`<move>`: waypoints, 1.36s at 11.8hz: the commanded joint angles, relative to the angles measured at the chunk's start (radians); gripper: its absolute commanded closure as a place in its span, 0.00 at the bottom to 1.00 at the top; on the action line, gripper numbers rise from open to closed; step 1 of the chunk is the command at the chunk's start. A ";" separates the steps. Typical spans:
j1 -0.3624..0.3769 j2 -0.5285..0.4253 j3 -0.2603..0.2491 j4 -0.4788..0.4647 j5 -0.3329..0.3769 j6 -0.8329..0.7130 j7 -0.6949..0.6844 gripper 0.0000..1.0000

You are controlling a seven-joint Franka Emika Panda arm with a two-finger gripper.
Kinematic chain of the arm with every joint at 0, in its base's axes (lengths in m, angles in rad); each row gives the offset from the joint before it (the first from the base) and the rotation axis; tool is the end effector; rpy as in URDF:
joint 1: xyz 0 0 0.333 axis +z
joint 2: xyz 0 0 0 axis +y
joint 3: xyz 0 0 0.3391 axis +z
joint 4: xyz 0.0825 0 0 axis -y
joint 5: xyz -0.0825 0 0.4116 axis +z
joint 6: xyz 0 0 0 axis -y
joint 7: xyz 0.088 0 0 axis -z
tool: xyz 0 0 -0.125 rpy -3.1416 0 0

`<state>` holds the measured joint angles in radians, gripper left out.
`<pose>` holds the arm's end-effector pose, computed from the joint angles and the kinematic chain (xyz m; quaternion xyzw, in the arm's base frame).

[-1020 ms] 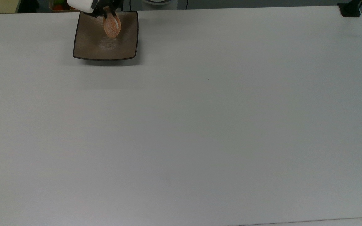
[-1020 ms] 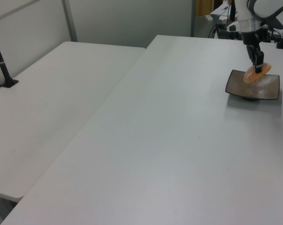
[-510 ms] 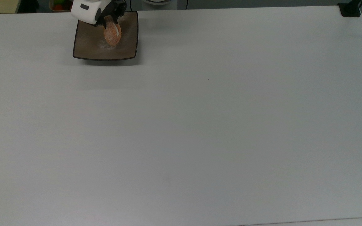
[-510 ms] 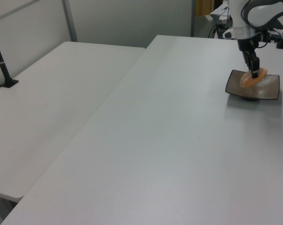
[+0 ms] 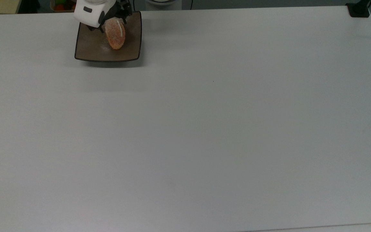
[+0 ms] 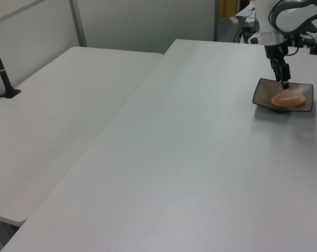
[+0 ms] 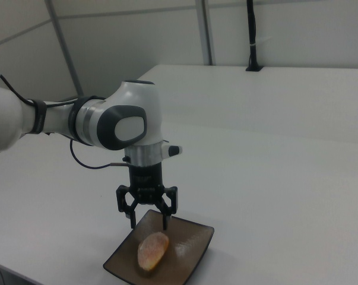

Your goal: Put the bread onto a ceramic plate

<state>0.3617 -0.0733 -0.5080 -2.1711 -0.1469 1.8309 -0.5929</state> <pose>0.5000 -0.0898 0.3934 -0.9573 -0.2497 0.1456 0.0026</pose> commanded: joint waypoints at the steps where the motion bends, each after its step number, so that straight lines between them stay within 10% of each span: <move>1: 0.014 0.004 -0.010 0.005 0.017 0.010 -0.010 0.09; 5: 0.016 -0.008 -0.006 0.089 0.130 0.008 0.053 0.00; 9: 0.003 -0.019 0.048 0.279 0.260 0.007 0.396 0.00; 16: -0.216 0.001 0.488 0.355 0.125 0.002 0.771 0.00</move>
<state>0.2412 -0.0872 -0.1482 -1.8327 0.0009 1.8335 0.1137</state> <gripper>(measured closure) 0.000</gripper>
